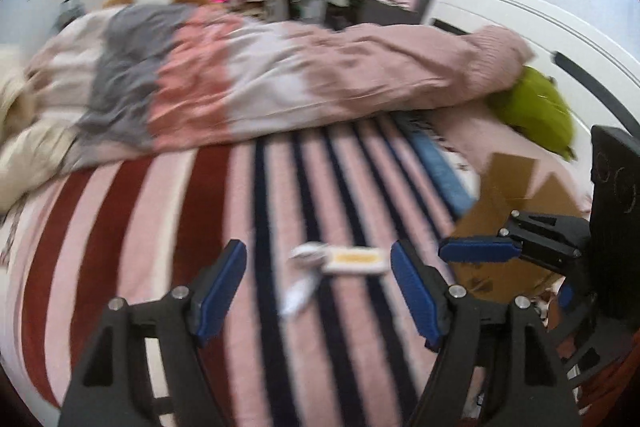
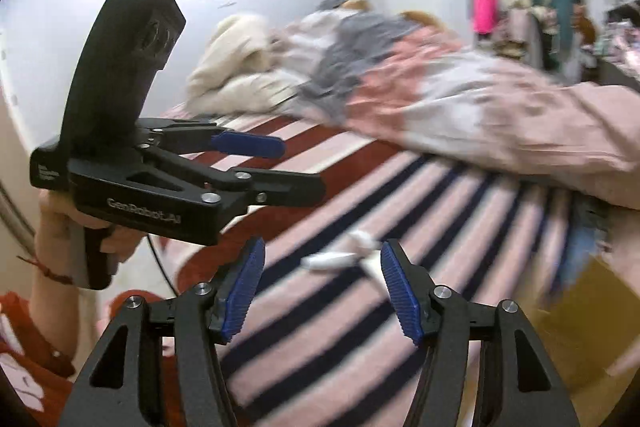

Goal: Organize rigid objects
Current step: 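Move the open right tool back toward the remaining white items, then grasp the white tube with clear cap using the right tool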

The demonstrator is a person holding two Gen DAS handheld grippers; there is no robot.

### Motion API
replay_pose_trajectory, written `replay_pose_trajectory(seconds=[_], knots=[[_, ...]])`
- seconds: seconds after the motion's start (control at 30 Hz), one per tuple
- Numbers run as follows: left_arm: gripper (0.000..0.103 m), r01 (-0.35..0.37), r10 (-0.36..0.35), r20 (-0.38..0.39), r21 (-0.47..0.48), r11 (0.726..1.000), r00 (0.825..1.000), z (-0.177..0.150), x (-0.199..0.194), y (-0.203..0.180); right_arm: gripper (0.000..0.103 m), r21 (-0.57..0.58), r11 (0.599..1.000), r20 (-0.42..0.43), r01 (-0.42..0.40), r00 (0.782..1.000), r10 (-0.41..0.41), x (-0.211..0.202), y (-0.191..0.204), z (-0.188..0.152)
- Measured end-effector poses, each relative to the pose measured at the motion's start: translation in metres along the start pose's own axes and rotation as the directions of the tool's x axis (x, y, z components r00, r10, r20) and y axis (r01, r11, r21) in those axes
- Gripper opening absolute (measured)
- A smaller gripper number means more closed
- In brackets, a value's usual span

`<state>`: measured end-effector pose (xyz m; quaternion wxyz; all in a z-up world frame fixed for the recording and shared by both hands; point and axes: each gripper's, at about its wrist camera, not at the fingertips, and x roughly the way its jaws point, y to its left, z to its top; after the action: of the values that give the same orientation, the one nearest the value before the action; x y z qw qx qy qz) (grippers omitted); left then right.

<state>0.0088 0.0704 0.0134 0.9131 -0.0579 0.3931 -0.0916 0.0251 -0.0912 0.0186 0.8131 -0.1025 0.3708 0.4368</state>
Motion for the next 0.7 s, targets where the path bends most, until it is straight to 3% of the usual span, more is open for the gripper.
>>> replay_pose_trajectory(seconds=[0.1, 0.17, 0.33, 0.7], knots=[[0.072, -0.029, 0.028, -0.025, -0.054, 0.998, 0.999, -0.021, 0.009, 0.031, 0.062, 0.0, 0.999, -0.07, -0.036, 0.997, 0.036, 0.049, 0.01, -0.003], [0.072, -0.03, 0.026, -0.049, -0.086, 0.996, 0.998, -0.032, 0.018, 0.049, 0.07, 0.008, 0.999, -0.108, -0.035, 0.994, 0.036, 0.08, 0.008, -0.011], [0.072, -0.031, 0.019, -0.092, -0.132, 0.991, 0.996, -0.05, 0.038, 0.071, 0.071, 0.015, 0.998, -0.174, 0.056, 0.983, -0.052, 0.145, -0.014, -0.031], [0.072, -0.009, -0.015, -0.145, -0.163, 0.987, 0.989, -0.061, 0.06, 0.082, 0.069, -0.06, 0.991, -0.207, 0.12, 0.97, -0.13, 0.183, -0.023, -0.038]])
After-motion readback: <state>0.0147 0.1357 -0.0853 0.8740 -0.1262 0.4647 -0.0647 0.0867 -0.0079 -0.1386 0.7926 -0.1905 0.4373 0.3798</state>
